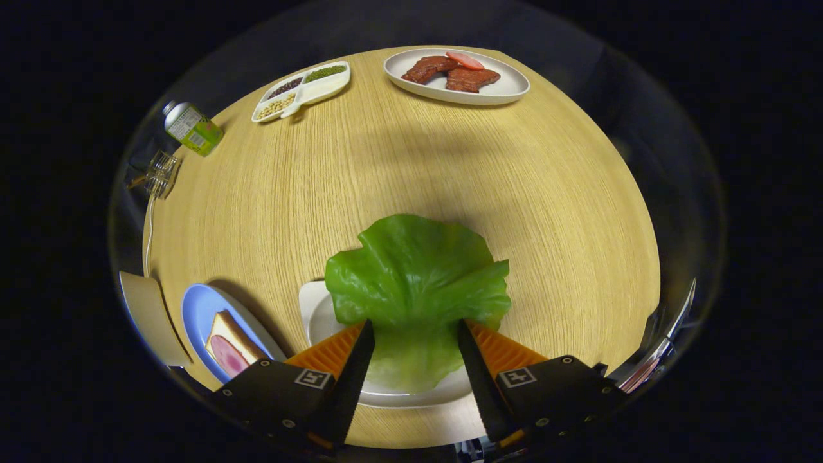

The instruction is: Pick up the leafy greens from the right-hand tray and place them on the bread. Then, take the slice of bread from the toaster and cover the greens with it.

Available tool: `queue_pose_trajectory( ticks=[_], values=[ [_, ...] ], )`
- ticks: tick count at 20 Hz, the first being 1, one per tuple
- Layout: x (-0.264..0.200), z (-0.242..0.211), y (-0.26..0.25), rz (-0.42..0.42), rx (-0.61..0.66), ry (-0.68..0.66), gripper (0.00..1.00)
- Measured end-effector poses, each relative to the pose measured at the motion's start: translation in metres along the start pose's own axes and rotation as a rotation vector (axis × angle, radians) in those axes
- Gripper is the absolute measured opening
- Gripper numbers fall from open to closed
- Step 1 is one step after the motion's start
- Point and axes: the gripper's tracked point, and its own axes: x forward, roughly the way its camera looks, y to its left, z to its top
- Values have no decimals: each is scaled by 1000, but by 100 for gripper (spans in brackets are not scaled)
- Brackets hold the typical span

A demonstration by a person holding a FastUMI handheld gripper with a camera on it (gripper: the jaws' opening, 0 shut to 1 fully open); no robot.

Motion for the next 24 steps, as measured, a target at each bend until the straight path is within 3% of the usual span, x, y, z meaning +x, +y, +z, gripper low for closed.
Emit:
queue_pose_trajectory(
  ticks=[3, 7, 10, 19, 24],
  values=[
    [-1, 1, 1, -8, 44, -37, 68],
    [-1, 4, -2, -13, 91, -78, 24],
    [-3, 3, -2, 25, 104, -61, 8],
    [-76, 8, 52, 214, 75, -166, 4],
    [-94, 0, 84, 244, 3, -174, 4]
  ],
)
